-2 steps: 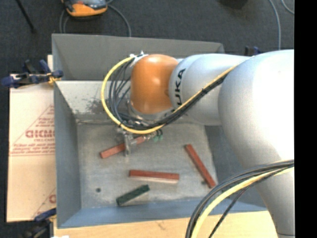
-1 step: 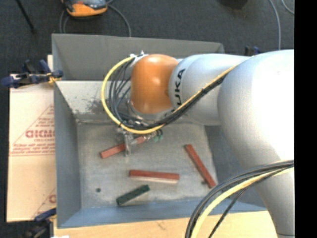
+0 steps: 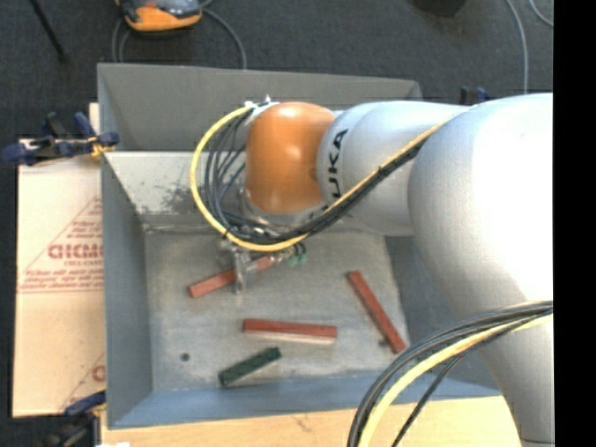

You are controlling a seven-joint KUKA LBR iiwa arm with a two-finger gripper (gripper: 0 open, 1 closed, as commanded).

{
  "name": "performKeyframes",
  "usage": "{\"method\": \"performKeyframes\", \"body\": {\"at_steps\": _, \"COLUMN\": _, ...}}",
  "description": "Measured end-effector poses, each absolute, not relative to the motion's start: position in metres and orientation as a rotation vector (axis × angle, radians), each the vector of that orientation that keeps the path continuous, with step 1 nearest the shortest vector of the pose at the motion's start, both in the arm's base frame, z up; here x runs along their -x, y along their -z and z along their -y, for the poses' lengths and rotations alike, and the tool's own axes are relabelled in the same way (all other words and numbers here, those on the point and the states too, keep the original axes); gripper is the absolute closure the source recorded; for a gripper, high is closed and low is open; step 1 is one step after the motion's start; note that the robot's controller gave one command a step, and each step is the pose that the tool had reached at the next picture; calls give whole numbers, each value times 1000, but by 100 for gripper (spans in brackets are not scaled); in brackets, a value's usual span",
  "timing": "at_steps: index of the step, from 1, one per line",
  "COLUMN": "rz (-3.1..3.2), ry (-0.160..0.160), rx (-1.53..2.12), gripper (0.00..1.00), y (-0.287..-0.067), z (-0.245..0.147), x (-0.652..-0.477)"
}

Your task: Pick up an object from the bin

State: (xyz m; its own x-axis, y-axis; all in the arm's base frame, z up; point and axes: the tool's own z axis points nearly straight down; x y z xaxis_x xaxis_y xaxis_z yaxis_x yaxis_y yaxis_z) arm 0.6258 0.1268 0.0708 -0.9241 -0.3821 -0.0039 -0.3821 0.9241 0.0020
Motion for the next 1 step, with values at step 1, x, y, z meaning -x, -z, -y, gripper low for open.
{"method": "performKeyframes", "body": {"at_steps": 1, "rz": -3078, "ry": -4, "rx": 610, "gripper": 100, "y": -71, "z": -127, "x": -626}}
